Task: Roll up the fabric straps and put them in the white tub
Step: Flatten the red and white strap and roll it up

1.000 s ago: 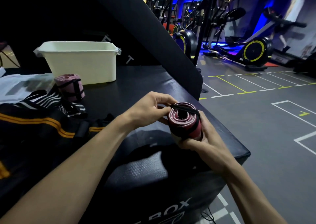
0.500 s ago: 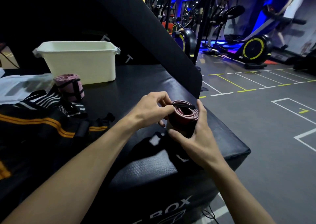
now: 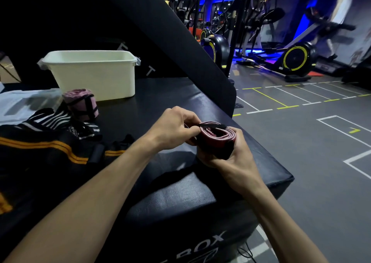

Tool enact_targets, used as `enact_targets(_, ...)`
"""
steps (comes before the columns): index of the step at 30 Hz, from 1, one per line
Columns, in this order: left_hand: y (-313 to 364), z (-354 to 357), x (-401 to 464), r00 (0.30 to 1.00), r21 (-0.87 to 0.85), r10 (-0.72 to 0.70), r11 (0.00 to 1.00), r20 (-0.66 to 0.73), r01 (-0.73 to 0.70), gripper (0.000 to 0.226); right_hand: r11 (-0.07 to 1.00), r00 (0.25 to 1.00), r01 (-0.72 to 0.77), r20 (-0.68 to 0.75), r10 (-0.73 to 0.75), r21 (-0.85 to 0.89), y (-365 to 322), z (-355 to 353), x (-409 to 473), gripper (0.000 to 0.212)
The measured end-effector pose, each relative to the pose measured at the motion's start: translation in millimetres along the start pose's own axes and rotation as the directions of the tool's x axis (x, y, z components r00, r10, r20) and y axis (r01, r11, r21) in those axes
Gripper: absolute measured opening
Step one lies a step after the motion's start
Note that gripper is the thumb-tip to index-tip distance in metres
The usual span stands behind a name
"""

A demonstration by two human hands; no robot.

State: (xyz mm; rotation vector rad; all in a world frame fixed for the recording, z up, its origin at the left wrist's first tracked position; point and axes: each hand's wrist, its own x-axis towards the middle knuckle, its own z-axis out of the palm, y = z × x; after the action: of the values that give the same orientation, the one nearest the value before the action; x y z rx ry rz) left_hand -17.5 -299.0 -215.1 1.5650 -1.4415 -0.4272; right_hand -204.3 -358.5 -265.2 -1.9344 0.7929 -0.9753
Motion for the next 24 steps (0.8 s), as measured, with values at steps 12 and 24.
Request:
enact_targets(12,-3,-12,3,0.992,-0.105,0.102,0.990,0.080,-0.093,0.016,0.993,0.984,0.116,0.135,-0.112,-0.020,-5,-12,0,0.069)
enact_targets(24,2,-14,1,0.991,-0.116,-0.030,0.992,0.132,0.046,0.021,0.999,0.992,0.029,0.122,-0.027,-0.021,-3,-16,2,0.079)
